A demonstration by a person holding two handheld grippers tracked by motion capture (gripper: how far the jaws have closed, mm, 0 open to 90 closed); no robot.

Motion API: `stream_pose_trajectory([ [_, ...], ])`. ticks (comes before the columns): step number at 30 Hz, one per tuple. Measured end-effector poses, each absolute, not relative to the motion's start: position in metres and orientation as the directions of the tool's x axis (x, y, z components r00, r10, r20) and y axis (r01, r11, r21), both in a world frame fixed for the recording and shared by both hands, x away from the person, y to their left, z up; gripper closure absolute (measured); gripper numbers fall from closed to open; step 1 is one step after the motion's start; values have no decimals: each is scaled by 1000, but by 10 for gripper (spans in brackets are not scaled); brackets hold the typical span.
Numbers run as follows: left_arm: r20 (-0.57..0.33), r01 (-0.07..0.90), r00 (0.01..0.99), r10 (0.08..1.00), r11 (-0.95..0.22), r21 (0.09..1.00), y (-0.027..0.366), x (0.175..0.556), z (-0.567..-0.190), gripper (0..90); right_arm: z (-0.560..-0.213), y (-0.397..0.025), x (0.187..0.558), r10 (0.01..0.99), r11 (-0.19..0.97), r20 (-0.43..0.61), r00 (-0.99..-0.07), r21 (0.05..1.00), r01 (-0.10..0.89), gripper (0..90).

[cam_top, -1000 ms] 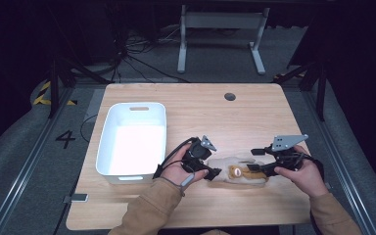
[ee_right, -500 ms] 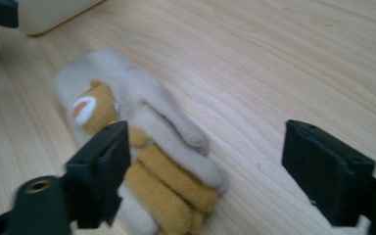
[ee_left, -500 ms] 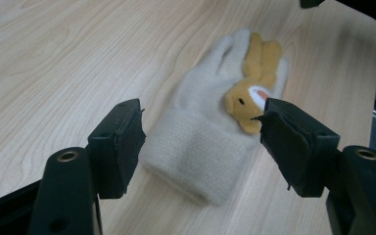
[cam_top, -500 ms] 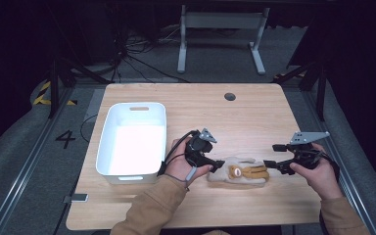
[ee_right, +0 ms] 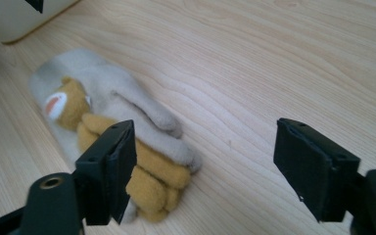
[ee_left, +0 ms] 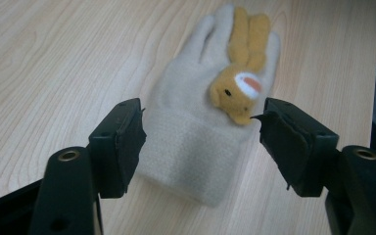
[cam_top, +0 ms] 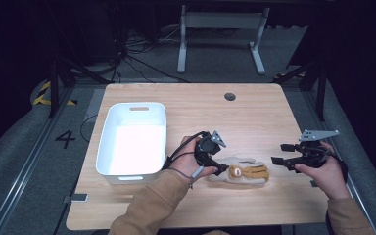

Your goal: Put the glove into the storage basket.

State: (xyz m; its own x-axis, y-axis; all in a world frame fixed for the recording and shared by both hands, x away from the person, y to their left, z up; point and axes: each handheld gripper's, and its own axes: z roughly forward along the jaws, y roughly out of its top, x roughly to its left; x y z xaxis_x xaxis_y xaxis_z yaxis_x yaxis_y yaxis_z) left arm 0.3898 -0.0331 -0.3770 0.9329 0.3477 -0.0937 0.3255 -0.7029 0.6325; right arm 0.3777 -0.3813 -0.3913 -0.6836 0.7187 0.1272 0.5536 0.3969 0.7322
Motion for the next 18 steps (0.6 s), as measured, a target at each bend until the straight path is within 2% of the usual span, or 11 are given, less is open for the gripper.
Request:
stream_pose_trajectory([
  [6,-73,275,954,291,-750,601,-37,392,-380,289,-392,-385,378,717,421,112,-688,716,556,270],
  [9,-59,256,959,278,-755,604,-38,392,-380,285,-394,-387,377,654,497,87,-751,699,514,396],
  [18,-21,251,959,283,-809,532,-56,397,-392,272,-397,-390,374,642,449,126,-756,738,504,403],
])
